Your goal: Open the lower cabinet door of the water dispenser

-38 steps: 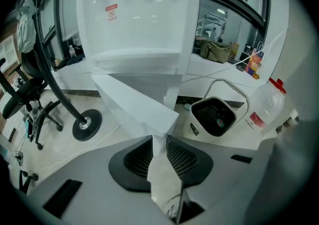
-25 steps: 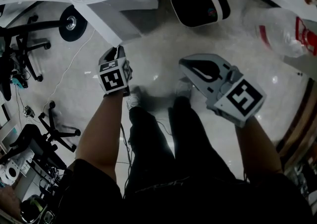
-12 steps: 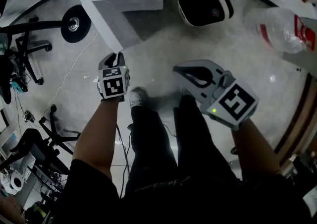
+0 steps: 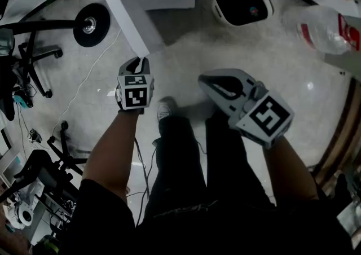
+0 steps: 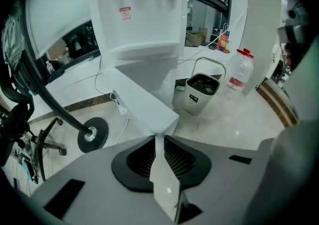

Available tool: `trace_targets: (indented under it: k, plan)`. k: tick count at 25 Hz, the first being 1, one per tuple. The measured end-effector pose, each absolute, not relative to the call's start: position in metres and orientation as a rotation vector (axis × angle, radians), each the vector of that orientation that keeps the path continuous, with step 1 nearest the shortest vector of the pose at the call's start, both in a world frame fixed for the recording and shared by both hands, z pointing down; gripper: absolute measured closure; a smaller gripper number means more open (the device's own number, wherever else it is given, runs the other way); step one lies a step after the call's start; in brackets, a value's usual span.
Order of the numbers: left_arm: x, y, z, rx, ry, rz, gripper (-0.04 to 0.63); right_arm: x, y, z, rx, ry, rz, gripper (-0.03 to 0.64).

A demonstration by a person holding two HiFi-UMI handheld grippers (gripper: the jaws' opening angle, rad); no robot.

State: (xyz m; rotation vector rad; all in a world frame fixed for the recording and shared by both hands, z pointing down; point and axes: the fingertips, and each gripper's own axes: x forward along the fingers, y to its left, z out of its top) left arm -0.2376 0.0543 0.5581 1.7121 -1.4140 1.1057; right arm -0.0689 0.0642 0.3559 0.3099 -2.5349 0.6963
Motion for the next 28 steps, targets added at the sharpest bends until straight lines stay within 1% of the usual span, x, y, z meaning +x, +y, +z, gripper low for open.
trace_targets:
  k: [13,28]
  plan:
    - [-0.271,0.063,0.553,1.877,-1.264,1.18,0.541,-0.126,0.085,0.354,0.377,-2.529,0.712,0.604]
    - [-0.322,0.082,0.56,1.93,-1.167,1.221,0.541,-0.193,0.098,0.356,0.403,-2.525,0.715,0.604]
